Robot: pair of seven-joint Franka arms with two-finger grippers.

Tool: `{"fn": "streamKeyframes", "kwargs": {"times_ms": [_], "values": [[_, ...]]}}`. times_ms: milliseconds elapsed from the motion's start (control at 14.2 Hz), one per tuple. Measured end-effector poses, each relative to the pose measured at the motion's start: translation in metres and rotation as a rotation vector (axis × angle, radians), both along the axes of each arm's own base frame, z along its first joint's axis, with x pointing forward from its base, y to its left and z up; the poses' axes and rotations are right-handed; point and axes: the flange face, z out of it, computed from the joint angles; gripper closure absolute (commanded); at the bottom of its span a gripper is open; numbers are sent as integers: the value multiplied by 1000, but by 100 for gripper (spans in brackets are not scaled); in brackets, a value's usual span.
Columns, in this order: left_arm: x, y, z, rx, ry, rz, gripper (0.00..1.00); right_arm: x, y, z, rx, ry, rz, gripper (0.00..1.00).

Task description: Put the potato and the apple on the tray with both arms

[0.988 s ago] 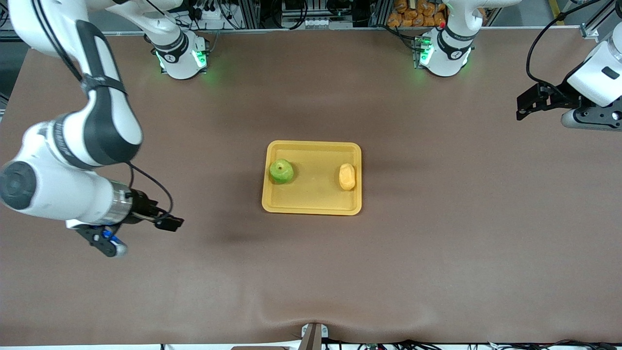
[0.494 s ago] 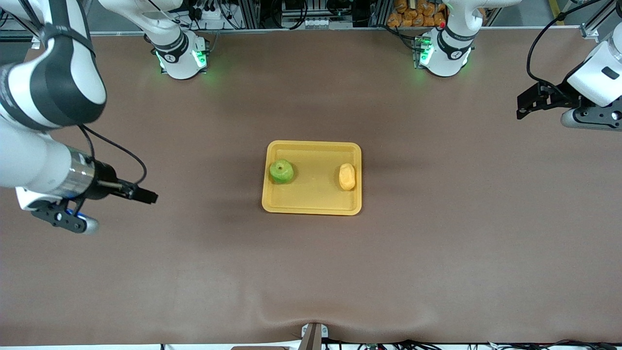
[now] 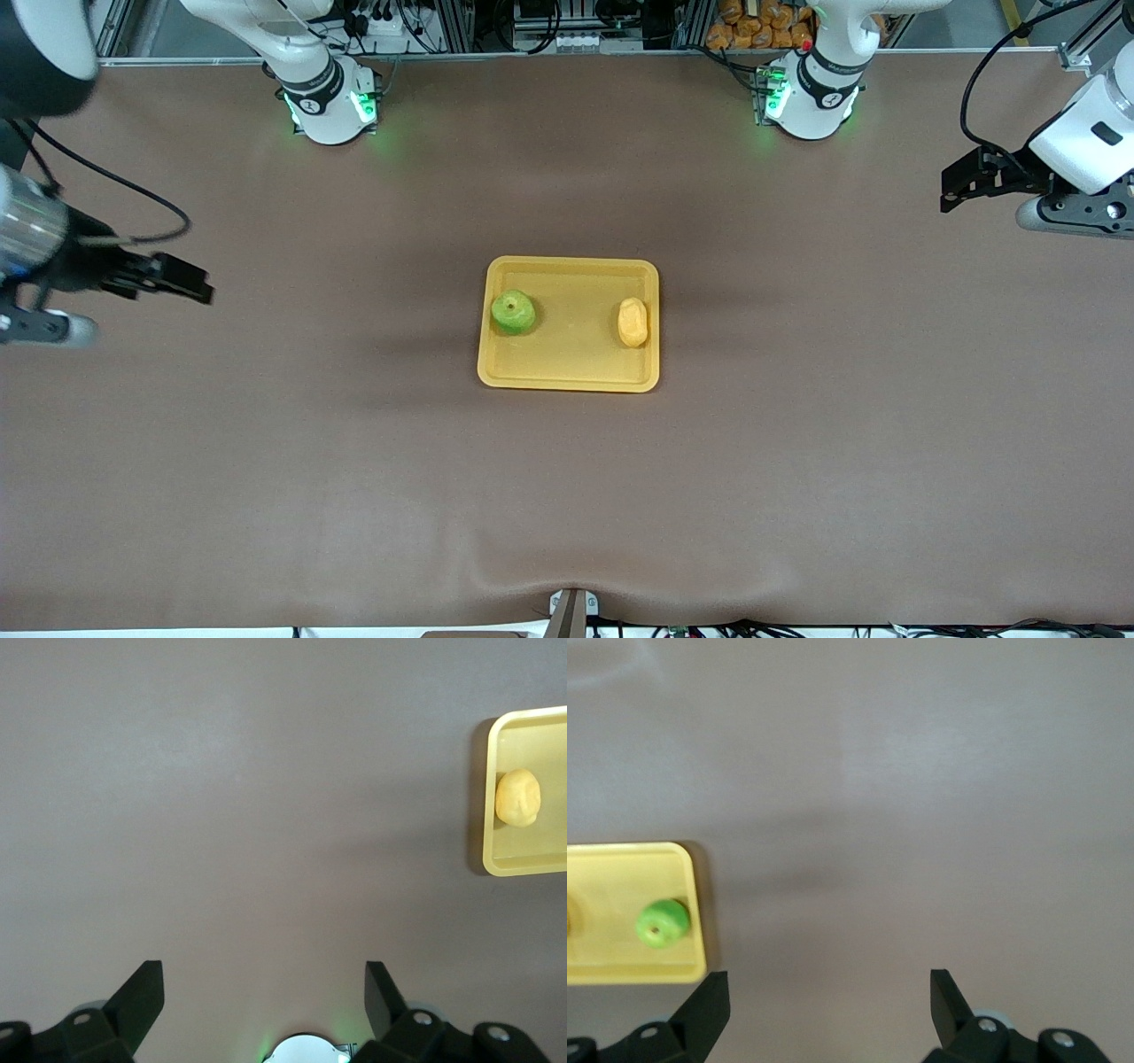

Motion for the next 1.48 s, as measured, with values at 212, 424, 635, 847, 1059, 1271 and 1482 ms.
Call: {"fn": "streamKeyframes", "kwargs": {"times_ms": [212,424,635,847,1059,1271,1482], "values": [[0,0,0,0,0,0,0,-22,-19,23,-6,-10,22,0],[1,-1,-1,-14,3,0,0,-48,-26,37,-8,-14,38,0],[1,-2,-3,-18,6,0,0,-73,-31,42,-9,-10,44,0],[2,-1,-3,-18,7,1,0,-81,-41,41,-9,-7,80,0],[2,0,-4,-18,7,3,0,-81,-51,38,-26,-7,94,0],[3,2,-4,-18,5,7,0,-79,-55,40,-57,-25,123,0],[3,2,-4,-19,3,7,0,-79,-55,40,-58,-25,129,0]]}}
